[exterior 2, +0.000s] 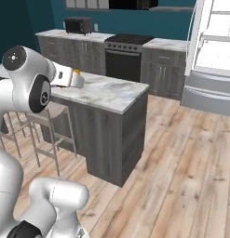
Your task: Take the cheese, fish, and potato from the fridge and place them on the plate on the dining counter to create an appetizer plate.
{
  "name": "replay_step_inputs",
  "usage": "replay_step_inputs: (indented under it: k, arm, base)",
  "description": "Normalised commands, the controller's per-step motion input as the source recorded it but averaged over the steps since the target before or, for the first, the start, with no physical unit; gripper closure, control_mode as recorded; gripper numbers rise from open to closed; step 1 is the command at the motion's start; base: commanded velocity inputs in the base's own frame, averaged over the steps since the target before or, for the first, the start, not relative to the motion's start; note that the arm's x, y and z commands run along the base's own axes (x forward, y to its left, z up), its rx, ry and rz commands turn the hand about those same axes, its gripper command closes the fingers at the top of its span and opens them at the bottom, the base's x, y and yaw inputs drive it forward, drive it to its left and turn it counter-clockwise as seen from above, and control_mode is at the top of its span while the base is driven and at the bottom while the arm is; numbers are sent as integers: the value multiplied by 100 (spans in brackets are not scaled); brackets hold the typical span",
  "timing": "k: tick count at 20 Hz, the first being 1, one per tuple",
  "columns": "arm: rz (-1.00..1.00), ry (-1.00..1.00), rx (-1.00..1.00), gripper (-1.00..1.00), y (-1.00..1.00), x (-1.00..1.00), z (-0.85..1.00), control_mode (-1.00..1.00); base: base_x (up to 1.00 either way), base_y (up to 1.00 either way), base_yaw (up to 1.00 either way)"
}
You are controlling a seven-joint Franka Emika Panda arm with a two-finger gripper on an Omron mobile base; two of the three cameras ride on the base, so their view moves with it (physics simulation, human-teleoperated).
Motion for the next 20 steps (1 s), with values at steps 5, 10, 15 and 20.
replay_step_inputs:
  k: [5, 10, 15, 20]
  arm:
    - [0, 0, 0, 100, 0, 0, 0, 100]
    - [0, 0, 0, 100, 0, 0, 0, 100]
    - [0, 0, 0, 100, 0, 0, 0, 100]
    - [0, 0, 0, 100, 0, 0, 0, 100]
  base:
    - [16, 100, -2]
    - [50, 100, -7]
    - [56, 100, -9]
    - [71, 61, -16]
